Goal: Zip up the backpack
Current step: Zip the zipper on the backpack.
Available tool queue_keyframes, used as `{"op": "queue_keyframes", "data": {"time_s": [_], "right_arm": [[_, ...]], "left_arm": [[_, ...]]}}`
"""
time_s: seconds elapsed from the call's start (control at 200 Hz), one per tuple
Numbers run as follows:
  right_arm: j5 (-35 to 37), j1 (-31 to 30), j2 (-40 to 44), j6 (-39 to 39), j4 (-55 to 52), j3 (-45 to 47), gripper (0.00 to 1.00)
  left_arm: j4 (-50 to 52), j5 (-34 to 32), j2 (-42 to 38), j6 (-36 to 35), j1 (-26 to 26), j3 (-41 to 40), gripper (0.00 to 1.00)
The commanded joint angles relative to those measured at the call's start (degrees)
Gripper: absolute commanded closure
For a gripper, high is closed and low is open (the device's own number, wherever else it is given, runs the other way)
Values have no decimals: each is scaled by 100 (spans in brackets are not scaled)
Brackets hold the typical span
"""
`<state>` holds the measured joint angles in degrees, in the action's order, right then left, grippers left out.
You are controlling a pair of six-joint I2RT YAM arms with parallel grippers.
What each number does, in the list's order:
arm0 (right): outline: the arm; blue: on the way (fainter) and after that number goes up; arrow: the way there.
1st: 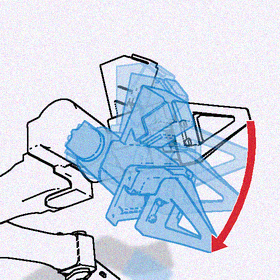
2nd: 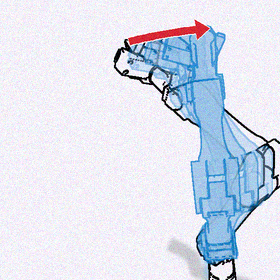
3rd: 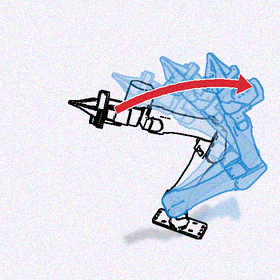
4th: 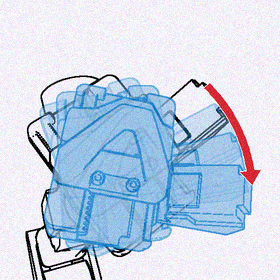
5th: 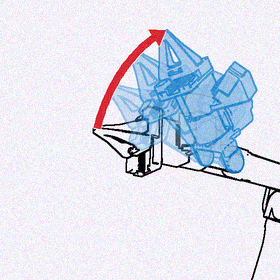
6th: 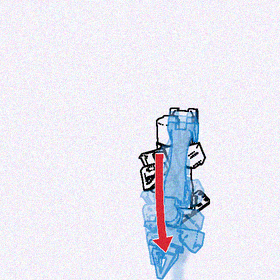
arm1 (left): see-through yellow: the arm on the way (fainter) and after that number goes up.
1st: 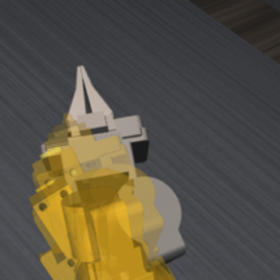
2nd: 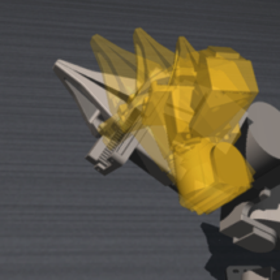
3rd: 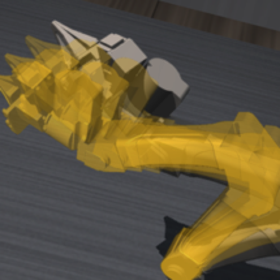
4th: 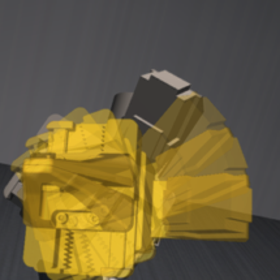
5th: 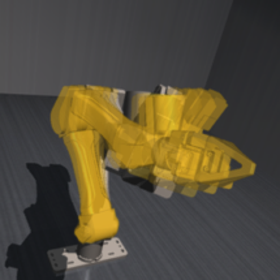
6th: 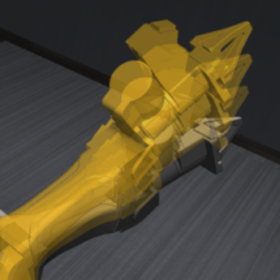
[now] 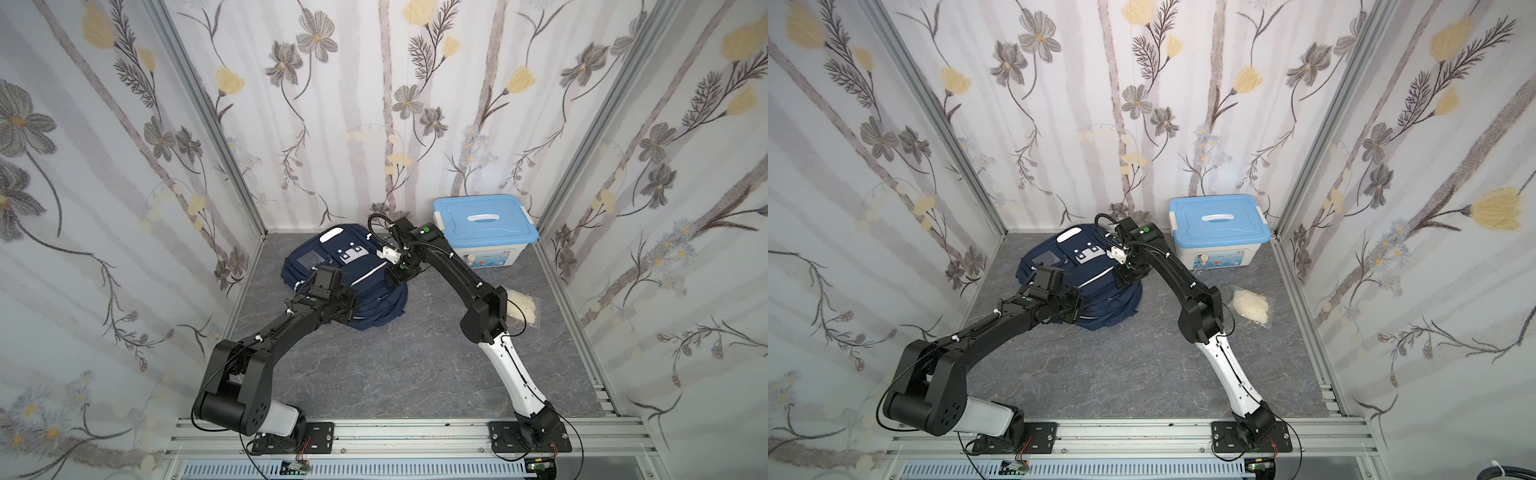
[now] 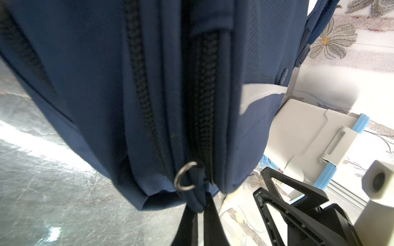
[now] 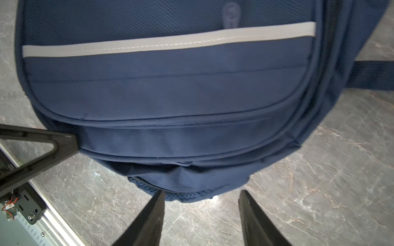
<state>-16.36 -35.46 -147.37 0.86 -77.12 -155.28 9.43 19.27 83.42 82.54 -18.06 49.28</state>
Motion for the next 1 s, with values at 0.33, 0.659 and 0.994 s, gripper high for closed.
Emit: {"op": "queue_keyframes", "data": {"time_s": [0.33,0.659,0.994], "right_arm": [[-1847,190,60,-3512,126,505,49],[-1685,234,218,-3759,307,1115,55],[-1621,374,17,-4144,495,898,58]], "left_arm": [[-354,145,53,-102,-37,169,100],[-545,228,70,-46,-49,30,100],[-647,325,115,-32,-39,9,100]]}}
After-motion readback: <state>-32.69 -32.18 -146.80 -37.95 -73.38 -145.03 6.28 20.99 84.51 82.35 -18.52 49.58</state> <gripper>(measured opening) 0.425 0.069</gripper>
